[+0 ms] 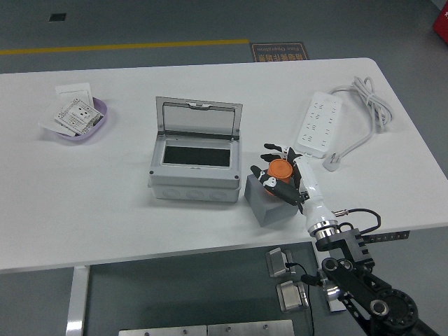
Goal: Pick up the cylinder from the cube,place it in the box,flap close box
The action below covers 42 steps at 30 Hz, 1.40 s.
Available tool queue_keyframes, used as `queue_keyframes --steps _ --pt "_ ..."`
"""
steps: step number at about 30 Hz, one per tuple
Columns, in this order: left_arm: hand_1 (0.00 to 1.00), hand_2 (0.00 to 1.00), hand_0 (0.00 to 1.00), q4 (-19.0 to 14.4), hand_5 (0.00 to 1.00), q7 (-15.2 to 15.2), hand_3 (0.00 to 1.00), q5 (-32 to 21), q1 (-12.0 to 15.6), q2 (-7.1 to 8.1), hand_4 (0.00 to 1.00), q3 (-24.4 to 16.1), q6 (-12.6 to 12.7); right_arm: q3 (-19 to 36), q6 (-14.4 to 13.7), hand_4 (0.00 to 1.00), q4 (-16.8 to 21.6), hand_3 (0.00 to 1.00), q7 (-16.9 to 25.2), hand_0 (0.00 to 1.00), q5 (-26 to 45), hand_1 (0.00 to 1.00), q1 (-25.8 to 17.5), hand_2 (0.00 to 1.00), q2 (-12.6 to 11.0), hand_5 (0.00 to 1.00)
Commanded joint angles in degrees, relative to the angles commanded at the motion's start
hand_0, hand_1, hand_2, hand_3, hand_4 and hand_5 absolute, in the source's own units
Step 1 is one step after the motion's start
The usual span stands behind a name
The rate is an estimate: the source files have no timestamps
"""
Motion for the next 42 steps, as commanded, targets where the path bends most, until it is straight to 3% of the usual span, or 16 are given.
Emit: queue_keyframes --steps 1,19,20,25,26,31,32,37,38,42 --pt "0.996 0.998 0.957 0.0 0.859 -0.03 0.998 0.03 0.0 0.0 0.994 -0.01 0.02 -0.01 0.0 0.798 -0.06 0.721 0.04 0.704 0.08 0.695 0.0 0.637 -0.01 0.19" --pt "0.991 0.996 0.951 0.0 0.858 -1.36 0.998 -0.14 -0.21 -0.15 0.992 0.46 0.67 -2.67 -1.26 0.776 -0.49 0.719 -0.93 0.7 -0.78 0.691 0.09 0.628 0.18 0.184" --pt "0.989 0.994 0.947 0.0 0.857 -1.44 0.998 -0.15 -0.22 -0.16 0.992 0.49 0.69 -2.8 -1.31 0.575 -0.44 0.658 -0.98 0.652 -0.84 0.642 0.1 0.542 0.2 0.051" --pt "0.989 0.994 0.947 0.0 0.857 -1.91 0.998 -0.31 -0.2 -0.16 0.992 0.7 0.93 -2.96 -1.19 0.575 -0.26 0.658 -1.16 0.652 -0.51 0.642 0.19 0.542 0.23 0.051" --pt "0.988 0.991 0.945 0.0 0.856 -1.97 0.998 -0.34 -0.19 -0.15 0.99 0.73 0.98 -2.93 -1.14 0.442 -0.23 0.596 -1.22 0.606 -0.43 0.579 0.19 0.511 0.24 0.009" --pt "0.988 0.991 0.945 0.0 0.856 -2.39 0.998 -0.56 -0.18 -0.14 0.99 0.93 1.27 -2.64 -1.16 0.442 -0.06 0.596 -1.54 0.606 -0.24 0.579 0.2 0.511 0.29 0.009" --pt "0.984 0.986 0.942 0.0 0.856 -2.53 0.998 -0.61 -0.19 -0.16 0.989 0.98 1.35 -2.53 -1.22 0.2 0.0 0.56 -1.6 0.653 -0.22 0.564 0.21 0.505 0.29 0.002" --pt "0.984 0.986 0.942 0.0 0.856 -3.27 0.998 -0.97 -0.29 -0.19 0.989 1.19 1.73 -1.92 -1.69 0.2 0.54 0.56 -1.93 0.653 -0.35 0.564 0.24 0.505 0.16 0.002" --pt "0.978 0.981 0.94 0.0 0.858 -3.39 0.998 -1.05 -0.3 -0.19 0.99 1.25 1.78 -1.74 -1.76 0.086 0.75 0.514 -2.0 0.642 -0.43 0.556 0.26 0.516 0.09 0.002" --pt "0.978 0.981 0.94 0.0 0.858 -3.62 0.998 -1.25 -0.34 -0.18 0.99 1.33 1.87 -1.01 -2.0 0.086 1.64 0.514 -2.18 0.642 -0.84 0.556 0.33 0.516 -0.2 0.002"
